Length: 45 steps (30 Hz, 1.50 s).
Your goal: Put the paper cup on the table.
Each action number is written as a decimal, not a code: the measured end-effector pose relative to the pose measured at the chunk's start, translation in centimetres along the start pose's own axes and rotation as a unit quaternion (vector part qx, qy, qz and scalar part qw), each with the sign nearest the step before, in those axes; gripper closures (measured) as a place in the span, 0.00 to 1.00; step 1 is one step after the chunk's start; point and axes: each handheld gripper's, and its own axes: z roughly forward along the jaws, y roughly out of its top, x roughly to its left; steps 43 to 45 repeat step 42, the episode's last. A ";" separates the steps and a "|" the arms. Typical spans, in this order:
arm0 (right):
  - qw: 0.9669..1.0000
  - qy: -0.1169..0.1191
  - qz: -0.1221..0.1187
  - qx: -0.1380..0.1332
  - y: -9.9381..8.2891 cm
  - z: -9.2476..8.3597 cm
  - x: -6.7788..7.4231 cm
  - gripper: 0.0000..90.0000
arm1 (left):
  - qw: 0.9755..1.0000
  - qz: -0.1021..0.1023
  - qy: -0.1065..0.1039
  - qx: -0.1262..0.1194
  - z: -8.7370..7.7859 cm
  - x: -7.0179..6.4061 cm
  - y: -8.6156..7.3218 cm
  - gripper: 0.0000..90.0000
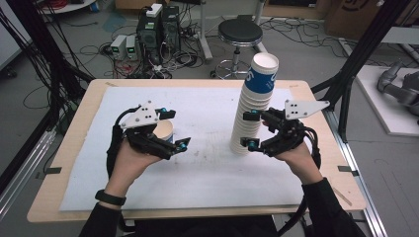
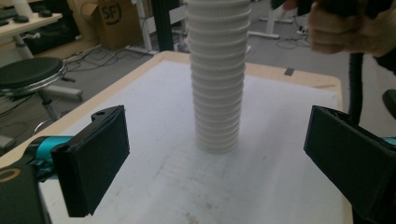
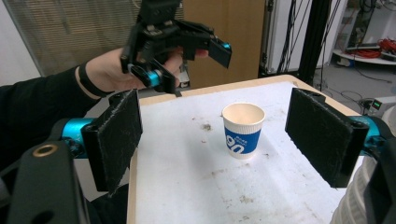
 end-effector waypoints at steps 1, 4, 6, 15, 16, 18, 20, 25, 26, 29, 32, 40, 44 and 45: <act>1.000 -0.001 0.003 0.001 0.0 0.0 0.0 0.21 | 1.000 0.004 -0.005 0.002 0.1 -0.1 0.2 0.07; 1.000 -0.001 0.005 0.003 0.0 0.0 0.0 0.21 | 1.000 0.010 -0.008 -0.008 0.2 -0.3 0.6 0.07; 1.000 -0.004 0.004 0.002 0.0 0.0 -0.1 0.21 | 1.000 0.009 -0.013 -0.017 0.3 -0.3 0.7 0.07; 1.000 -0.010 0.009 0.005 -0.2 -0.2 0.0 0.21 | 1.000 0.009 -0.016 -0.021 0.2 -0.4 0.8 0.07; 1.000 -0.010 0.008 0.005 -0.2 -0.2 0.0 0.21 | 1.000 0.010 -0.018 -0.023 0.2 -0.4 0.8 0.07; 1.000 -0.012 0.006 0.002 -0.2 -0.2 0.0 0.21 | 0.999 0.010 -0.019 -0.024 0.2 -0.4 0.9 0.07; 1.000 -0.012 0.008 0.003 -0.2 -0.3 0.0 0.21 | 0.999 0.011 -0.022 -0.022 0.3 -0.4 0.9 0.07; 1.000 -0.012 0.006 0.004 -0.3 -0.3 0.0 0.21 | 1.000 0.010 -0.025 -0.013 0.6 -0.5 0.8 0.07; 1.000 -0.011 0.008 0.003 -0.3 -0.4 0.0 0.21 | 1.000 0.010 -0.026 -0.014 0.6 -0.5 0.8 0.07; 1.000 -0.012 0.007 0.002 -0.3 -0.4 0.0 0.21 | 0.999 0.010 -0.027 -0.015 0.6 -0.5 0.8 0.07; 1.000 -0.011 0.008 0.003 -0.3 -0.4 0.0 0.21 | 0.999 0.010 -0.027 -0.014 0.5 -0.5 0.8 0.07; 1.000 -0.010 0.006 0.001 -0.3 -0.4 -0.1 0.21 | 0.999 0.002 -0.032 -0.020 0.5 -0.3 0.7 0.07; 1.000 -0.009 0.008 0.001 -0.3 -0.4 -0.1 0.21 | 0.999 0.001 -0.032 -0.022 0.4 -0.2 0.7 0.07; 1.000 -0.009 0.008 0.001 -0.3 -0.4 -0.1 0.21 | 0.999 0.001 -0.032 -0.022 0.4 -0.2 0.7 0.07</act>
